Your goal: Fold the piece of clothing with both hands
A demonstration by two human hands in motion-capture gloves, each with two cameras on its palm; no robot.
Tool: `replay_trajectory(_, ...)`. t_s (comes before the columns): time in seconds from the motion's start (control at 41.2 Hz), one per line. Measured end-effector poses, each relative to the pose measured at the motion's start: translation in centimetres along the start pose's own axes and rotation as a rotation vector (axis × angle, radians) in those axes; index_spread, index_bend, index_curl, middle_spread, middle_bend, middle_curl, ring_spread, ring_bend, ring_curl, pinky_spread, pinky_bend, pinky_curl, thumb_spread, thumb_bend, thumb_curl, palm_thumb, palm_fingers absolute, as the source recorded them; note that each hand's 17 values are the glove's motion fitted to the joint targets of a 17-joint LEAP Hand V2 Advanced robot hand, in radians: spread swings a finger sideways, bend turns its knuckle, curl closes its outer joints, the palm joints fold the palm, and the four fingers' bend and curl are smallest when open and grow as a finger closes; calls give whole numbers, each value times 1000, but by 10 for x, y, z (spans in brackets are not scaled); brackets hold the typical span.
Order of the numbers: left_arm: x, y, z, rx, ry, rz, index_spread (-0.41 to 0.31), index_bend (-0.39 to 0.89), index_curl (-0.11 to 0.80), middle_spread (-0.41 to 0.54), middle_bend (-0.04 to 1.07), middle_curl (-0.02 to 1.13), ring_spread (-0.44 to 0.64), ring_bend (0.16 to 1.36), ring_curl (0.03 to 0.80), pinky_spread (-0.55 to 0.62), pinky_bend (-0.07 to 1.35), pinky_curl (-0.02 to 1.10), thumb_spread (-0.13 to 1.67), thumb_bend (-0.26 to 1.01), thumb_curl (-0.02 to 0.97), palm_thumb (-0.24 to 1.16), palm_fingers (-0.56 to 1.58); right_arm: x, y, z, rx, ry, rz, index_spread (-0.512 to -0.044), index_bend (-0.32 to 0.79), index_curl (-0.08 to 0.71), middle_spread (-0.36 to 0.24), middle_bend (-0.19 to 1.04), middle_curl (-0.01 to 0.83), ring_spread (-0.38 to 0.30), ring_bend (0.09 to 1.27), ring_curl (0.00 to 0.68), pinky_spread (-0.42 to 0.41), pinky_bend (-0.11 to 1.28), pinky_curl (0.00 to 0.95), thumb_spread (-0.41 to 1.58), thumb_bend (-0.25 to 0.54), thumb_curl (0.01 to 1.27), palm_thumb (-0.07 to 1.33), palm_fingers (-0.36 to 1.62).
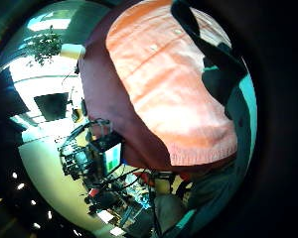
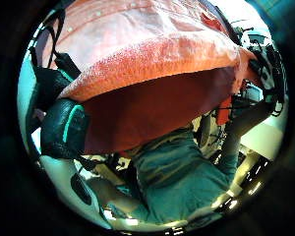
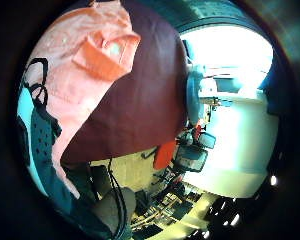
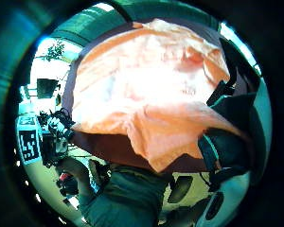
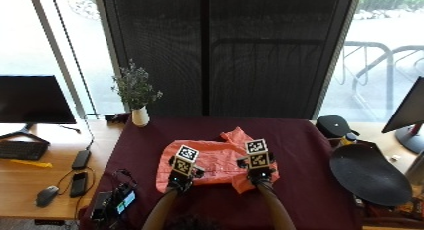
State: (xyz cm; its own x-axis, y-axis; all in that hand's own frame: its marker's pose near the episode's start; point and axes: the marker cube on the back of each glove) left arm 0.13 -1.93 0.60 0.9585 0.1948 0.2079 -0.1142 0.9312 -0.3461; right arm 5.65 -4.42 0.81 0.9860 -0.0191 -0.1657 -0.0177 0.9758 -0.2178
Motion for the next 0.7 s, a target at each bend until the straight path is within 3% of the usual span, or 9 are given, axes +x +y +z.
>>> replay_trajectory(0.243, -38, -85, -77, 111, -51, -175, -304, 265, 487, -354, 620, 560, -335, 541, 402, -38, 111, 218, 1249, 0, 331, 637, 1148, -6, -101, -70, 40, 57, 98, -299, 151, 359, -249, 430, 467, -280, 729, 447, -376, 567, 366, 1066, -9, 354, 1008, 1342)
replay_trajectory(0.34, -41, -101, -114, 237, -42, -234, -306, 264, 495, -355, 634, 563, -331, 532, 406, -27, 106, 206, 1270, 2, 326, 661, 1116, -13, -137, -84, 118, 99, 158, -300, 153, 363, -254, 400, 461, -278, 740, 450, -385, 581, 371, 1080, 7, 360, 1051, 1326)
replay_trajectory(0.388, -46, -124, -120, 336, -76, -284, -304, 264, 500, -351, 639, 564, -326, 522, 407, -20, 105, 199, 1285, 5, 324, 674, 1099, -18, -151, -91, 182, 116, 172, -301, 154, 365, -255, 389, 459, -277, 746, 452, -387, 584, 372, 1091, 9, 361, 1064, 1323)
replay_trajectory(0.485, -61, -167, -104, 453, -150, -395, -299, 264, 510, -344, 632, 567, -307, 504, 409, 5, 104, 185, 1315, 11, 318, 696, 1060, -29, -180, -94, 324, 145, 194, -304, 156, 369, -256, 373, 457, -275, 742, 452, -390, 590, 375, 1102, 10, 365, 1086, 1318)
replay_trajectory(0.558, -65, -178, -79, 411, -123, -437, -297, 262, 516, -339, 626, 566, -302, 495, 410, 14, 107, 176, 1330, 8, 311, 700, 1060, -32, -203, -83, 412, 203, 225, -306, 158, 372, -257, 364, 456, -275, 741, 451, -391, 589, 376, 1099, 3, 368, 1094, 1314)
replay_trajectory(0.631, -75, -188, -57, 378, -136, -483, -298, 257, 521, -336, 624, 566, -299, 485, 410, 20, 112, 170, 1344, 7, 307, 707, 1062, -38, -217, -66, 413, 232, 232, -309, 159, 374, -258, 355, 455, -276, 735, 449, -394, 592, 376, 1089, -8, 368, 1093, 1316)
replay_trajectory(0.704, -72, -189, -34, 269, -111, -489, -298, 252, 526, -334, 621, 566, -297, 479, 412, 25, 112, 164, 1352, 3, 302, 712, 1065, -38, -229, -53, 420, 260, 265, -309, 166, 380, -257, 346, 454, -276, 733, 449, -399, 587, 375, 1065, -19, 370, 1085, 1323)
